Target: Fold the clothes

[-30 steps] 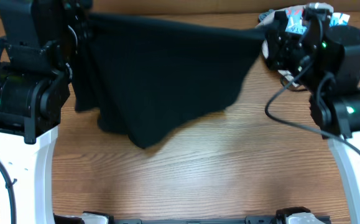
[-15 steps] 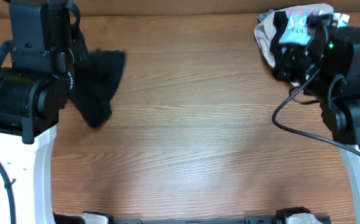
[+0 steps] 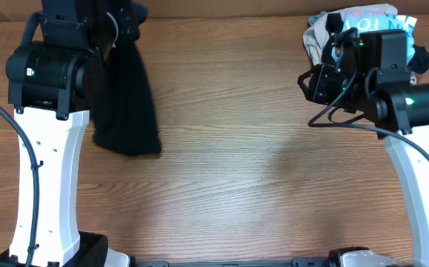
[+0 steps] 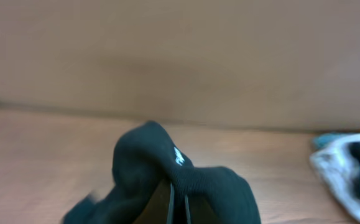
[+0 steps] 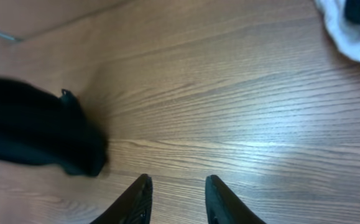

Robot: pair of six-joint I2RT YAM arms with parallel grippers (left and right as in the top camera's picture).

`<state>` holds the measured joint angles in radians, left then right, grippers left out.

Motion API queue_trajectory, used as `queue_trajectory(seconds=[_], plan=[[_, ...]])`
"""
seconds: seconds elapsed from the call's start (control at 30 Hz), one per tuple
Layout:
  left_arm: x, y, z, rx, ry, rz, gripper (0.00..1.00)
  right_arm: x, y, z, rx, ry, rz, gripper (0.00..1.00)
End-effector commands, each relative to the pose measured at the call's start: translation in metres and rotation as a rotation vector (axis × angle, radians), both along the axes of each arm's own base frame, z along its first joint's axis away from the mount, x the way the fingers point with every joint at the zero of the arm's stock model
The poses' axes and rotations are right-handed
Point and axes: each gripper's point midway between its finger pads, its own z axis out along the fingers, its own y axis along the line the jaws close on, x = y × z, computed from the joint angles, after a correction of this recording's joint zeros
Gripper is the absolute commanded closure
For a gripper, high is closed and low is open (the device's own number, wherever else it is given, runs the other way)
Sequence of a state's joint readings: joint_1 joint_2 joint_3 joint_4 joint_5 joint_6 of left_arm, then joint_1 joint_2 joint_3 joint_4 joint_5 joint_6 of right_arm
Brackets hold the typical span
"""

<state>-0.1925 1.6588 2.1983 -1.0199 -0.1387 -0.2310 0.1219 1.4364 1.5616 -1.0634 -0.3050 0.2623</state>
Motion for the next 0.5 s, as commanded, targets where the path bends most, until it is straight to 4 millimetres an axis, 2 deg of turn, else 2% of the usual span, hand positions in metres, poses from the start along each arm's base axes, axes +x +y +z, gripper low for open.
queue_trajectory(seconds=[0.0, 0.1, 0.23, 0.3, 0.37, 0.47], plan=[[-0.011, -0.064, 0.030, -0.088, -0.095, -0.270, 0.96, 0.003, 0.003, 0.001, 0.018, -0.001, 0.020, 0.62], [-0.028, -0.106, 0.026, -0.061, -0.079, -0.386, 0.96, 0.004, 0.003, 0.001, 0.008, -0.010, 0.034, 0.51], [-0.053, -0.137, 0.001, 0.027, 0.011, -0.495, 0.96, 0.003, 0.003, 0.001, 0.001, -0.012, 0.042, 0.42], [-0.062, -0.137, -0.012, 0.066, 0.066, -0.490, 0.96, 0.003, 0.003, -0.001, -0.006, -0.012, 0.050, 0.35], [-0.065, -0.130, -0.019, 0.101, 0.097, -0.464, 0.96, 0.004, 0.003, -0.006, -0.008, 0.005, 0.052, 0.34], [-0.065, -0.116, -0.019, 0.131, 0.101, -0.408, 0.96, 0.008, 0.004, -0.023, -0.012, 0.061, 0.052, 0.34]])
